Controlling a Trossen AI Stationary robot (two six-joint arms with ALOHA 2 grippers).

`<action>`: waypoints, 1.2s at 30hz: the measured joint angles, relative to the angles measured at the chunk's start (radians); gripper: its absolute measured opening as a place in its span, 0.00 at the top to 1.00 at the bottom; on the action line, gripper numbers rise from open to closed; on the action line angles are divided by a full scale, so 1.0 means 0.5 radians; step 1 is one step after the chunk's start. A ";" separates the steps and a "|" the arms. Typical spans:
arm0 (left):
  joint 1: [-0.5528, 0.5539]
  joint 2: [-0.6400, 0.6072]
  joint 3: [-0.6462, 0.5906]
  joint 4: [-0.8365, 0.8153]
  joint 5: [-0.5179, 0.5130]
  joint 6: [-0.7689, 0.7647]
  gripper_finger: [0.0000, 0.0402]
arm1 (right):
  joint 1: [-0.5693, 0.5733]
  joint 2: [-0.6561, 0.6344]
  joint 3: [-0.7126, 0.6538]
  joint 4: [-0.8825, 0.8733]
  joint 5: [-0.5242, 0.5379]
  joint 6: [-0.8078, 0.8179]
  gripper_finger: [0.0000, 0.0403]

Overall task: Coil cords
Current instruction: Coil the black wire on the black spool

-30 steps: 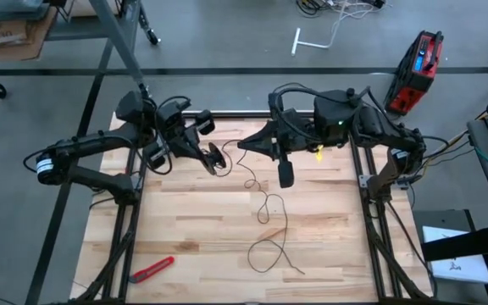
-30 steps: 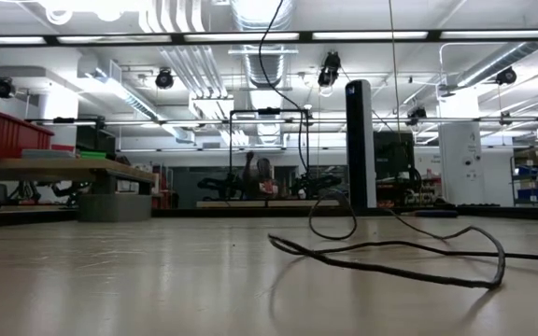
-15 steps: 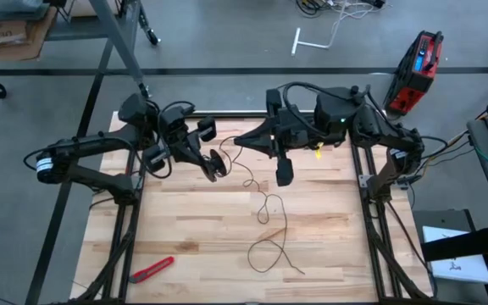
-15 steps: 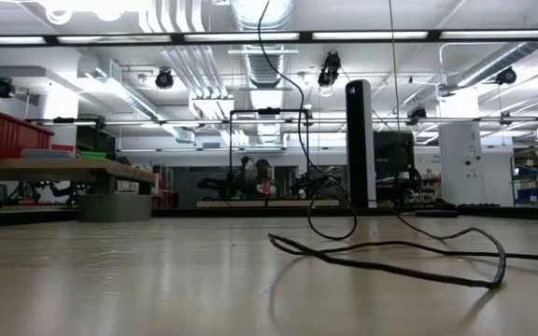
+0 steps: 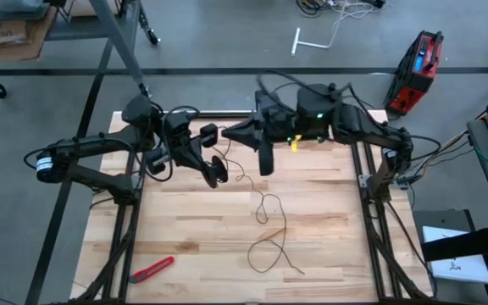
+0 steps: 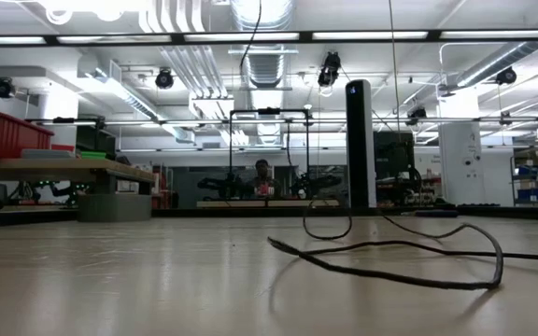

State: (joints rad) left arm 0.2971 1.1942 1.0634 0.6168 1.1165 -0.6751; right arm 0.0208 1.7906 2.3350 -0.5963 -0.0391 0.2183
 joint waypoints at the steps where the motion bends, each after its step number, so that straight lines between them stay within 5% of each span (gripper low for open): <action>1: -0.010 0.000 0.000 0.022 0.016 -0.004 1.00 | -0.016 0.003 -0.003 -0.050 -0.018 0.057 1.00; 9: -0.143 0.000 0.001 0.581 0.118 -0.132 1.00 | -0.146 0.059 0.001 -0.272 -0.271 0.347 1.00; 18: -0.149 -0.002 0.004 1.143 -0.133 -0.248 1.00 | -0.170 0.097 0.002 -0.307 -0.612 0.381 1.00; 28: -0.146 0.038 -0.003 1.116 -0.211 -0.282 1.00 | -0.157 0.099 0.042 0.149 -0.984 0.437 1.00; 36: 0.071 0.047 -0.001 0.946 -0.706 -0.169 1.00 | -0.129 0.061 0.043 0.152 -1.083 0.476 1.00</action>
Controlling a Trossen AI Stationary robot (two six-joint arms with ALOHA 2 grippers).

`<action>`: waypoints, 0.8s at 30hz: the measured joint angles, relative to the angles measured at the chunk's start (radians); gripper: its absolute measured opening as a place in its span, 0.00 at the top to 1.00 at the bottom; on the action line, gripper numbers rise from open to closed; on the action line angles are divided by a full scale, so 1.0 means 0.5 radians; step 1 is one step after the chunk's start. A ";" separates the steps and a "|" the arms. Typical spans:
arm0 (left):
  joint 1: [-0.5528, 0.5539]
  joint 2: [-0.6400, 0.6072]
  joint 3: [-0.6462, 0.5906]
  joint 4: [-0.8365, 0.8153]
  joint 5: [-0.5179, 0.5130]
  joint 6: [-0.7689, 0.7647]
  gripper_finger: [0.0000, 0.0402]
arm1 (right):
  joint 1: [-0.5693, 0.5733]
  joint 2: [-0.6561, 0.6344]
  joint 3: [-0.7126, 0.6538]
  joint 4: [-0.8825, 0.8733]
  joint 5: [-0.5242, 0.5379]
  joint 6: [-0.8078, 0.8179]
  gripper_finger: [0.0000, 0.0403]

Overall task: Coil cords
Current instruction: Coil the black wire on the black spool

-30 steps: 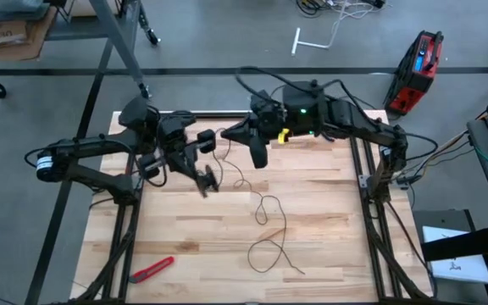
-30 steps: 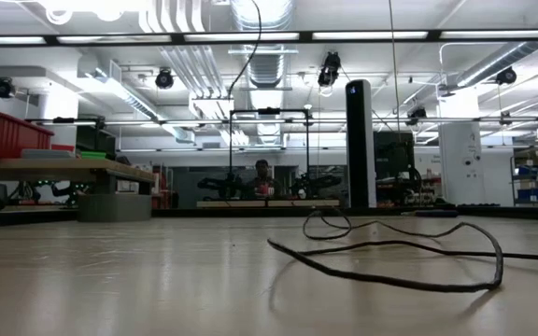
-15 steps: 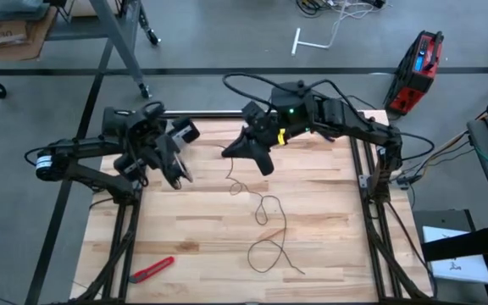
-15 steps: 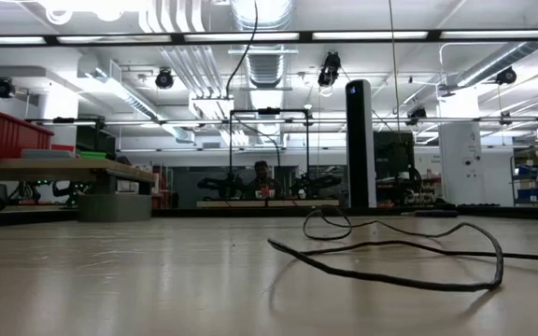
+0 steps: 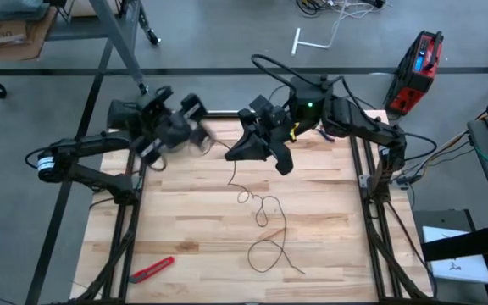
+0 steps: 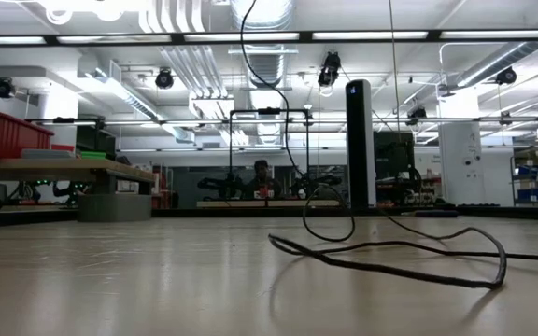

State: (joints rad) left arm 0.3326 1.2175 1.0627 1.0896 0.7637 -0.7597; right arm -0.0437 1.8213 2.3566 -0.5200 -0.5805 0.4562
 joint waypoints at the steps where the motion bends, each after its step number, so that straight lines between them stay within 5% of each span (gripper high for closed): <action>1: 0.012 0.009 -0.004 -0.001 -0.074 0.000 1.00 | 0.000 -0.002 0.000 0.005 -0.006 0.002 1.00; 5: 0.035 0.018 -0.002 0.037 -0.251 -0.002 1.00 | 0.013 -0.003 0.000 0.009 -0.007 -0.017 1.00; 16: 0.027 0.021 -0.032 -0.148 0.505 -0.365 1.00 | -0.019 -0.100 -0.001 0.107 0.063 -0.105 1.00; 24: -0.039 0.029 -0.032 -0.143 0.586 -0.450 1.00 | -0.050 -0.064 -0.001 0.140 0.085 -0.109 1.00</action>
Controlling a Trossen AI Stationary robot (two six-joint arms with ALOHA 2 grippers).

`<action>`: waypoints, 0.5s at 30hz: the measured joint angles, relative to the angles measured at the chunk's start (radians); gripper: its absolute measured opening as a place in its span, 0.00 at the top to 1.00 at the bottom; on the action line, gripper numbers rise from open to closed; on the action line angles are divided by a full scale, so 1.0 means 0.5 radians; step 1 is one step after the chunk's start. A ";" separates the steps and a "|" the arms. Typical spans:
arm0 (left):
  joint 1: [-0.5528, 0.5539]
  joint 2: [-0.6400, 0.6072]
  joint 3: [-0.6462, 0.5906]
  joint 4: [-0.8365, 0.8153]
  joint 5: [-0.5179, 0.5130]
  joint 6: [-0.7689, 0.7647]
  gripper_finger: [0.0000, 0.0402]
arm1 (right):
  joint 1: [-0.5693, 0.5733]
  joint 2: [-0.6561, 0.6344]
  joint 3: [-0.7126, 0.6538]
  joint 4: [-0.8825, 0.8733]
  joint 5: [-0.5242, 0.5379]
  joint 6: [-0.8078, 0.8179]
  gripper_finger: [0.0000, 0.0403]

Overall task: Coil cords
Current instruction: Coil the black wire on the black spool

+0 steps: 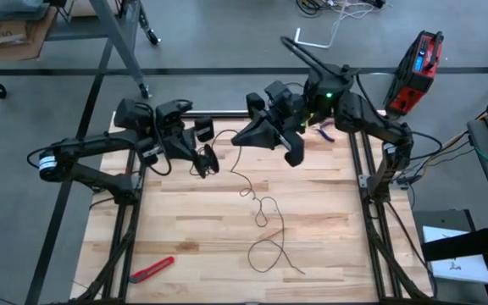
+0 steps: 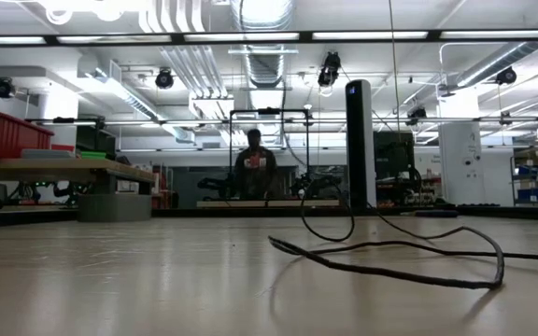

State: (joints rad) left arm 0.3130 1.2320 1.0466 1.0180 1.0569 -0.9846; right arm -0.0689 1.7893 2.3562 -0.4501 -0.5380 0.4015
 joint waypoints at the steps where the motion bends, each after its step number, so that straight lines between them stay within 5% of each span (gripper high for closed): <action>1: -0.013 0.001 0.000 0.000 0.001 0.015 1.00 | -0.001 0.015 0.000 0.001 0.012 0.000 1.00; 10: -0.004 0.001 0.001 0.002 -0.328 0.434 1.00 | -0.002 0.088 -0.001 0.069 -0.156 0.022 1.00; 15: 0.009 -0.008 0.028 0.059 -0.141 0.377 1.00 | -0.008 0.083 -0.001 0.063 -0.122 0.007 1.00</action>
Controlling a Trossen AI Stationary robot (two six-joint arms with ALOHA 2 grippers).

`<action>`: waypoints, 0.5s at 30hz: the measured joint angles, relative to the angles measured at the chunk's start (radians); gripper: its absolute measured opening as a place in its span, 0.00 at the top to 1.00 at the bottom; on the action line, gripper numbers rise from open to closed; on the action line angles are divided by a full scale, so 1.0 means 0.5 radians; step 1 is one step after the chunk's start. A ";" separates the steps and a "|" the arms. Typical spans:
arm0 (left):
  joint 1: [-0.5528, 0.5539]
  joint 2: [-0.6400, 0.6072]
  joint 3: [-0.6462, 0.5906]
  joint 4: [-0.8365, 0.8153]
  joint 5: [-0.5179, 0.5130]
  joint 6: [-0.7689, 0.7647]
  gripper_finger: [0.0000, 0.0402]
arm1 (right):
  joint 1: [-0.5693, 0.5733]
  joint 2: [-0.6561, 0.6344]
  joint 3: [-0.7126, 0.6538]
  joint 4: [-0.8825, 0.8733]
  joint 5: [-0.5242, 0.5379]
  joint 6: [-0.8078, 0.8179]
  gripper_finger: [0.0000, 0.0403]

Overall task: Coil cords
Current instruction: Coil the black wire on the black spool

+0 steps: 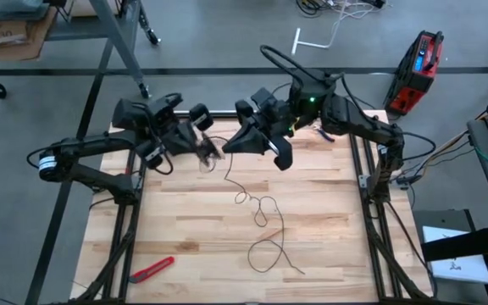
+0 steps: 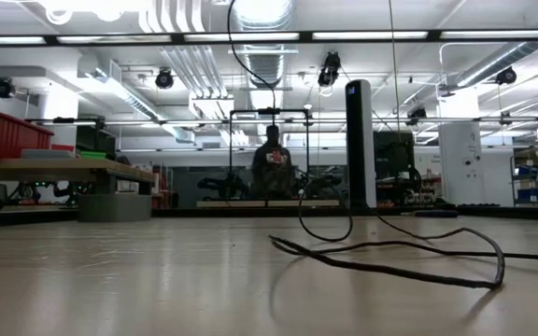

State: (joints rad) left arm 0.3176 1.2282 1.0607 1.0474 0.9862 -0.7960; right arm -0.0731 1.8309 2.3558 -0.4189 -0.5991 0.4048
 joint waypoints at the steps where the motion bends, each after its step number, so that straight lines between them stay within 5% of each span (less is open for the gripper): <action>1: 0.000 0.000 0.003 -0.001 0.048 -0.048 1.00 | -0.007 -0.001 0.000 0.014 0.001 -0.001 1.00; 7: -0.037 0.005 0.006 0.000 0.104 -0.144 1.00 | -0.017 0.005 0.000 0.031 0.013 0.008 1.00; 15: -0.041 0.025 0.029 0.060 -0.155 0.003 1.00 | -0.017 0.101 0.001 0.036 -0.010 0.054 1.00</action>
State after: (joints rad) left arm 0.2971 1.2405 1.0752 1.0775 0.9088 -0.7945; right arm -0.0814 1.8814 2.3562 -0.4007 -0.6039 0.4320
